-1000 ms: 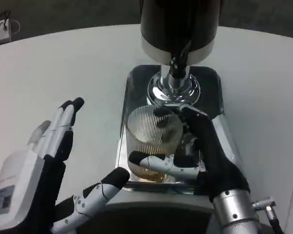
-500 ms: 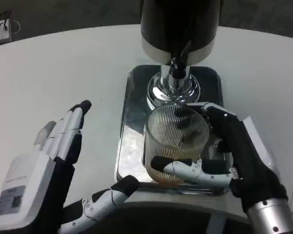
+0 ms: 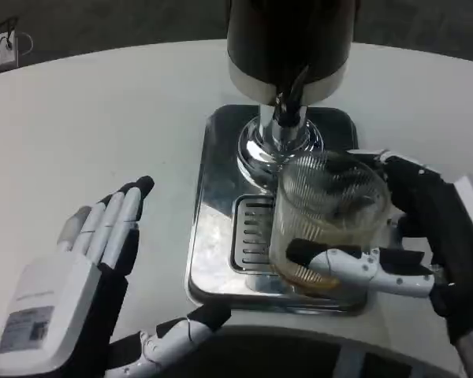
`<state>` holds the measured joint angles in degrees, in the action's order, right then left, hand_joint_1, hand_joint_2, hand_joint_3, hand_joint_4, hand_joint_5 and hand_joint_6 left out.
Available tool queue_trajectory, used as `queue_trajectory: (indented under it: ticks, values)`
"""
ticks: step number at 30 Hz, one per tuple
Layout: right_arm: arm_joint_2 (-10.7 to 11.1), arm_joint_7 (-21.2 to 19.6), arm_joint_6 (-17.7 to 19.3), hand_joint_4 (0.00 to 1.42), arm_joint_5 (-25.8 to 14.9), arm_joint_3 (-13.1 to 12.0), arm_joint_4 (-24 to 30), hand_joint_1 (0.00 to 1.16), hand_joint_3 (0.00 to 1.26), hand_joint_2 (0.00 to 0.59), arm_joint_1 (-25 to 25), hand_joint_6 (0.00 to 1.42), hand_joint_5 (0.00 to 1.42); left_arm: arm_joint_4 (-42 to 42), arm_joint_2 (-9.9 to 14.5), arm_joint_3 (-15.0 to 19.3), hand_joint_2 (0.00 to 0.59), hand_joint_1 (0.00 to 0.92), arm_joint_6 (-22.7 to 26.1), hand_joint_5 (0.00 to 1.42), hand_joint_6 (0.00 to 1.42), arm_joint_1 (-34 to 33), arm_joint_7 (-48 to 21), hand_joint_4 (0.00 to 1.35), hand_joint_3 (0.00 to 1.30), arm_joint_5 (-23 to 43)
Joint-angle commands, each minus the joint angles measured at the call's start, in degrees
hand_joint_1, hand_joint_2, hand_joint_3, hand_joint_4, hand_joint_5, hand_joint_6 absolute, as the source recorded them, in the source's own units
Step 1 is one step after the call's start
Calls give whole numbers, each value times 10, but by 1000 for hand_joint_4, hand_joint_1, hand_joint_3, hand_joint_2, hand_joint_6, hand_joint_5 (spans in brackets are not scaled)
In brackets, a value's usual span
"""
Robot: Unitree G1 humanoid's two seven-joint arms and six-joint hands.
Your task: Grasp the cup under the faucet to collect the drink, then remove the cup.
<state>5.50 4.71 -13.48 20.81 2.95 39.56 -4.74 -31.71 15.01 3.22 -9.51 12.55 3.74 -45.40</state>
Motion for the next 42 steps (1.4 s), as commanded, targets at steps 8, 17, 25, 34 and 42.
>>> queue_trajectory:
  ticks: [8,17,25,34,42]
  values:
    - [1,-1,-8,1052,-11,-13,45,1162,898,82,8,1424,1241,-13,7,-27,54,0,20,0,0,-1,-17,0,0,-36]
    - [29,41,-40,1053,-39,-38,127,1162,899,82,3,1424,1241,-76,23,-15,33,0,50,0,0,13,-72,0,0,-86]
    - [75,87,-42,1053,-54,-47,174,1162,899,82,12,1424,1241,-129,25,1,31,0,73,0,0,27,-123,0,0,-111]
    - [111,120,-25,1053,-67,-45,195,1162,899,82,24,1424,1241,-202,-5,-23,59,0,72,0,0,72,-160,0,0,-148]
    - [117,120,8,1053,-64,-31,203,1162,894,82,49,1424,1241,-227,-31,-58,66,0,61,0,0,74,-185,0,0,-182]
